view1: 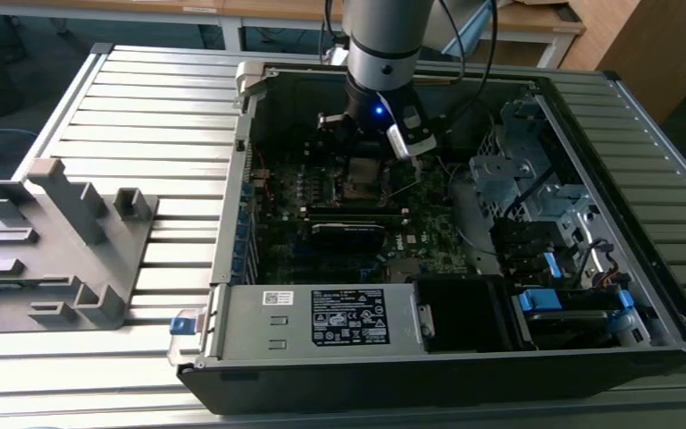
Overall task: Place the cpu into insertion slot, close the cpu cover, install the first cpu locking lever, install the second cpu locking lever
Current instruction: 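Place the cpu into insertion slot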
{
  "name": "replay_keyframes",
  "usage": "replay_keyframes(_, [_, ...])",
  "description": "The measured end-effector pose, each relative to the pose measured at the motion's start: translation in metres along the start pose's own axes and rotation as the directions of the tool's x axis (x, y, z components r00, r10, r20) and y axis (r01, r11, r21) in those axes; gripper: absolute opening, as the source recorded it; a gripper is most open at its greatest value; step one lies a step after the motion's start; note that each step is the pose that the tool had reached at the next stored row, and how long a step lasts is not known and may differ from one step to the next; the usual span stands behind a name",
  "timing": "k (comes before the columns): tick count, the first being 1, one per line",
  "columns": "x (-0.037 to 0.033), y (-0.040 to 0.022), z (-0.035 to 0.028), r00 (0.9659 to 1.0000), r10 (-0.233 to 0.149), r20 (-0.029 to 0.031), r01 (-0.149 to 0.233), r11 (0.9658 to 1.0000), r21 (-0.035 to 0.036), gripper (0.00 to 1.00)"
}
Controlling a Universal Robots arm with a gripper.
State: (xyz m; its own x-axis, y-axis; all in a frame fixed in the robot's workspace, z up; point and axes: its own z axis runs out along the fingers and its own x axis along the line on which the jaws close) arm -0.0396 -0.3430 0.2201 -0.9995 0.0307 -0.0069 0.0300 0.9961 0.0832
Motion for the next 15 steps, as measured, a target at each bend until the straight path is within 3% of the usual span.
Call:
replay_keyframes(4, [-0.0004,0.0,0.0014,1.0,-0.007,-0.0005,0.007,1.0,-0.0001,0.54])
replay_keyframes(10, [-0.0005,0.0002,0.0026,1.0,-0.01,-0.0006,0.01,0.9999,0.0112,0.54])
replay_keyframes(15, [-0.0005,0.0003,0.0028,1.0,-0.01,-0.0005,0.01,0.9998,0.0157,0.54])
